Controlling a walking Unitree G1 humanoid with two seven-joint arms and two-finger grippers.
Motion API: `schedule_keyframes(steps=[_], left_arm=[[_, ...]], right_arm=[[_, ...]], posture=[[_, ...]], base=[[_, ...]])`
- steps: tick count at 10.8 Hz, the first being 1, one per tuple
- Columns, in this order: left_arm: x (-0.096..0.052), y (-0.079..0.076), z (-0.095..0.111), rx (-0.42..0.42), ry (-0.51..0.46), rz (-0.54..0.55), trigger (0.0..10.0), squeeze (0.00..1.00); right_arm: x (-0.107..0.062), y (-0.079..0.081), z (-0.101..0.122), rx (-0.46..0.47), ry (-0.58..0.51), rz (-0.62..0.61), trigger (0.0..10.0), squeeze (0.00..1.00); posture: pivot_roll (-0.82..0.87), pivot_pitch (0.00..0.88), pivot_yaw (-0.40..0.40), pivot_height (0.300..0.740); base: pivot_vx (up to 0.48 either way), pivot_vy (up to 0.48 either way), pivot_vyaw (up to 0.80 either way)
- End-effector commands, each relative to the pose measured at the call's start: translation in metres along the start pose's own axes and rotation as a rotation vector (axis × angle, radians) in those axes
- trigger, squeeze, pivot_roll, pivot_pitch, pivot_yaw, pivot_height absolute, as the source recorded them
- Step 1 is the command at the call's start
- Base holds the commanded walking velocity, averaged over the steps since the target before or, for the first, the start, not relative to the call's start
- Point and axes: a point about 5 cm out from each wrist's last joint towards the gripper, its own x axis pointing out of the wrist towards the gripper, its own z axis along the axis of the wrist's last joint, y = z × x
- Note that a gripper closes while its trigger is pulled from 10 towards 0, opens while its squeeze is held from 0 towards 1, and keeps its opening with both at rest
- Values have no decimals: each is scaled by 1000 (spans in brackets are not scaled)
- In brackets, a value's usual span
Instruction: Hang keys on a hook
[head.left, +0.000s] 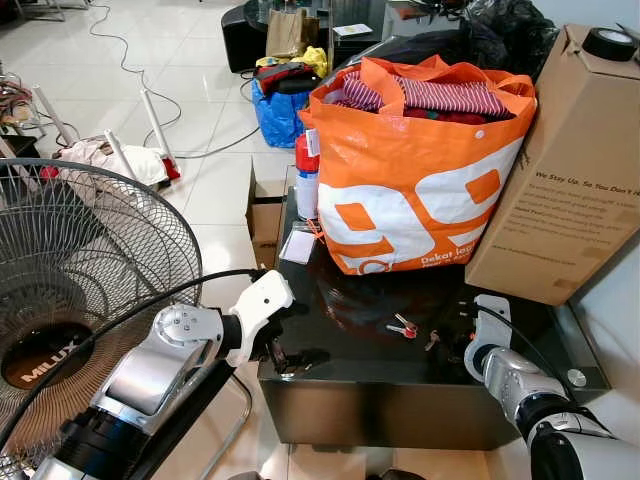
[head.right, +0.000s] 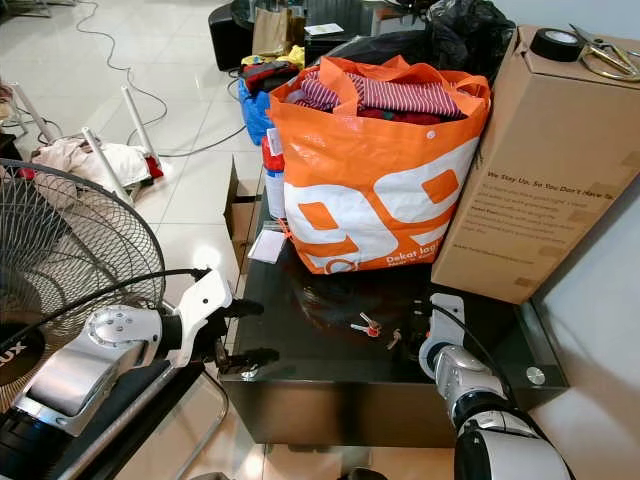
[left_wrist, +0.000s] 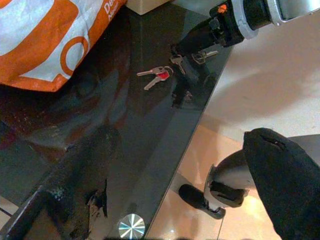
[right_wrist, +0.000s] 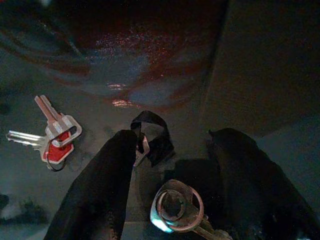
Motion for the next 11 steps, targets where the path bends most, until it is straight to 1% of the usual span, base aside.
schedule_keyframes(steps=[1,2,3,4,6,8,10,11], left_arm=[[-4,0,1,-2,-5,9,10000,0],[-4,0,1,-2,-3,9,10000,0],[-5,0,2,-2,0,9,10000,0],[-6,0,2,-3,2,9,10000,0],[-10,0,1,-6,14,7,10000,0],[-13,0,0,-8,25,6,10000,0],[-16,1,0,-6,35,3,10000,0],[-16,1,1,-4,36,1,10000,0]], right_arm=[[0,3,-3,4,7,8,10000,0],[1,4,-6,1,18,11,9412,0],[1,6,-11,-7,37,13,4706,0],[1,8,-13,-6,40,16,3333,0],[1,11,-16,5,39,14,2941,0],[2,12,-17,21,31,2,2784,0],[2,14,-18,46,20,-8,2275,0],[2,14,-17,53,14,-10,2235,0]], posture=[[-29,0,-12,740],[-25,0,-11,740],[-20,0,-11,740],[-15,0,-10,740],[2,0,-3,740],[11,8,5,740],[18,13,18,740],[17,14,19,740]], base=[[0,0,0],[0,0,0],[0,0,0],[0,0,0],[0,0,0],[0,0,0],[0,0,0],[0,0,0]])
